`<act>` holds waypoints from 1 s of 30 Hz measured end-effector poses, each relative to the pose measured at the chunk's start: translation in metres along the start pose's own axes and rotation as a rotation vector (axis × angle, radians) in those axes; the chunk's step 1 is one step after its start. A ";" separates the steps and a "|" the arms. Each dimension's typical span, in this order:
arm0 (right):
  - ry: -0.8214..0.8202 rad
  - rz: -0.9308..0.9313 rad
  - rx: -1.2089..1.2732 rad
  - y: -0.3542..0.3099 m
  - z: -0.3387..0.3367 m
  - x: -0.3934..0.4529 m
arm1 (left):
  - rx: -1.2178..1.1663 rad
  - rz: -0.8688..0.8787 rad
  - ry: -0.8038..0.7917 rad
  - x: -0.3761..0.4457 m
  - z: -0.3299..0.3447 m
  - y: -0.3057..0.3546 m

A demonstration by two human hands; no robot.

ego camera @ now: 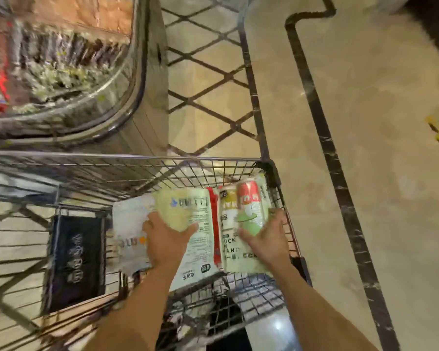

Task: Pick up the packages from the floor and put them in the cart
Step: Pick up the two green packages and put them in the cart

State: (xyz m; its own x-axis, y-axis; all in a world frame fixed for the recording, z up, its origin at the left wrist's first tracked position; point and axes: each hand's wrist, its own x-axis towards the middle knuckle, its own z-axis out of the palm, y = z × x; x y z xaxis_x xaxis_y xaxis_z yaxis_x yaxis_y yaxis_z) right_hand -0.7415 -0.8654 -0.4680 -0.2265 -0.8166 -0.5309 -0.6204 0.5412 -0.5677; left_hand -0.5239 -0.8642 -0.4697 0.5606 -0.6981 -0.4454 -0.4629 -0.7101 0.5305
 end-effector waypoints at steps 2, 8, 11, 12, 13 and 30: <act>-0.038 -0.001 -0.009 0.012 0.007 0.023 | 0.024 -0.035 0.006 0.009 0.024 0.006; -0.107 0.016 0.021 0.033 0.021 0.074 | 0.019 -0.047 0.009 0.035 0.075 0.008; -0.105 0.002 0.029 0.039 0.026 0.091 | 0.004 -0.073 0.038 0.043 0.089 0.008; -0.097 -0.005 0.006 0.040 0.028 0.095 | -0.006 -0.069 0.046 0.046 0.093 0.007; -0.091 -0.023 -0.031 0.040 0.030 0.098 | -0.015 -0.061 0.050 0.048 0.097 0.006; -0.132 0.001 -0.787 -0.010 0.015 0.101 | 0.276 -0.035 -0.296 0.067 0.059 0.020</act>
State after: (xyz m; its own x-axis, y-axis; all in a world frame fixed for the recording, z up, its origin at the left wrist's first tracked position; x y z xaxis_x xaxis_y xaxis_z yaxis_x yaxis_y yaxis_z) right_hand -0.7468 -0.9505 -0.5250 -0.1675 -0.7589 -0.6292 -0.9794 0.2013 0.0179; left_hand -0.5360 -0.9302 -0.5319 0.3761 -0.6404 -0.6697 -0.6364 -0.7039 0.3156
